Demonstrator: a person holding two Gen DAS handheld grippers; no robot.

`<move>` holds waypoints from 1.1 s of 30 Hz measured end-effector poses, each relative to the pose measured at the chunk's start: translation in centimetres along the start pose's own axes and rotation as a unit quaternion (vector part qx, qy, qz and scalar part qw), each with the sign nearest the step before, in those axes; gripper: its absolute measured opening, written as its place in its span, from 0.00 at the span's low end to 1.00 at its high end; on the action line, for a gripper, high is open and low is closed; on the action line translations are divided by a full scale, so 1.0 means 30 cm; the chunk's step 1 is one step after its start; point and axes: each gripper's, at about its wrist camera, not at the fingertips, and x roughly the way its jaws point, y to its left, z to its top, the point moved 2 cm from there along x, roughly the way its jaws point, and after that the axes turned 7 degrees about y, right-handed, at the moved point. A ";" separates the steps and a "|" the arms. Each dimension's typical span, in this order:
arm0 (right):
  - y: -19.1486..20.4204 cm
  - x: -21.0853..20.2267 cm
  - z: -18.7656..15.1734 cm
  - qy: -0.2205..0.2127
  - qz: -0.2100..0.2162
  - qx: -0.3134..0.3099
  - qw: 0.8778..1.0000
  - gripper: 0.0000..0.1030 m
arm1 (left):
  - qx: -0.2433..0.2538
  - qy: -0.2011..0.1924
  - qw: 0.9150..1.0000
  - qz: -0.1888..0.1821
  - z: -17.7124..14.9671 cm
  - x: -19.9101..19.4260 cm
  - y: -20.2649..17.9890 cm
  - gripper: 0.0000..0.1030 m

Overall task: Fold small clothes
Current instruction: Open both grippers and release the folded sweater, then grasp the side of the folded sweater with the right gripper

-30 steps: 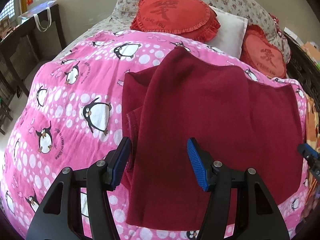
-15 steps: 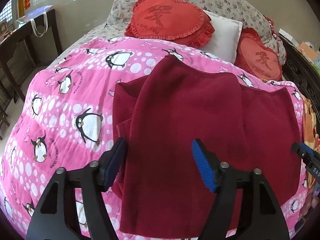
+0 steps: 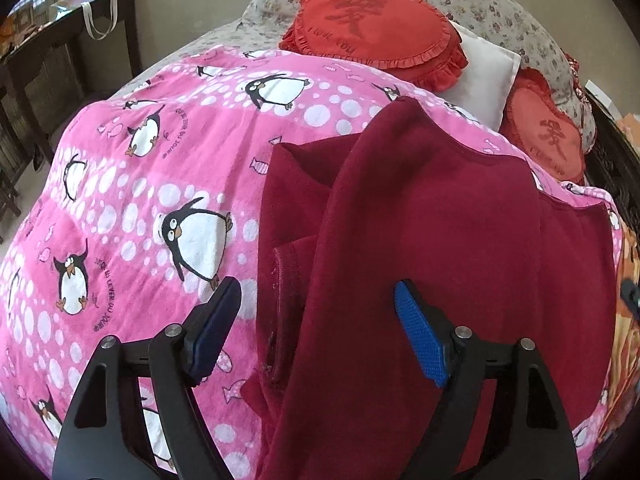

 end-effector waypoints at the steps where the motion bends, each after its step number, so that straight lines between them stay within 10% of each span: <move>1: 0.013 0.017 0.018 0.001 -0.003 -0.008 1.000 0.55 | 0.003 -0.001 1.000 0.003 0.001 -0.002 -0.003 0.77; 3: 0.030 0.066 0.052 0.013 0.003 -0.016 1.000 0.48 | 0.009 -0.004 1.000 0.010 0.007 -0.003 -0.009 0.77; 6: 0.020 0.148 0.085 0.041 0.012 0.001 0.999 0.07 | 0.009 -0.002 1.000 0.010 0.015 0.001 -0.005 0.77; 15: -0.029 0.177 0.077 0.034 -0.019 0.034 0.999 0.06 | -0.005 0.000 1.000 -0.006 0.016 0.014 0.028 0.79; 19: -0.007 0.075 0.087 0.017 -0.030 0.055 0.998 0.39 | -0.015 -0.003 1.000 -0.012 -0.011 -0.034 0.067 0.79; 26: 0.261 0.044 0.045 0.061 0.142 0.014 0.988 0.44 | -0.011 -0.020 1.000 -0.001 -0.087 -0.086 0.147 0.79; 33: 0.666 0.190 -0.006 0.113 0.198 -0.054 0.972 0.44 | -0.001 -0.011 1.000 0.001 -0.150 -0.083 0.184 0.79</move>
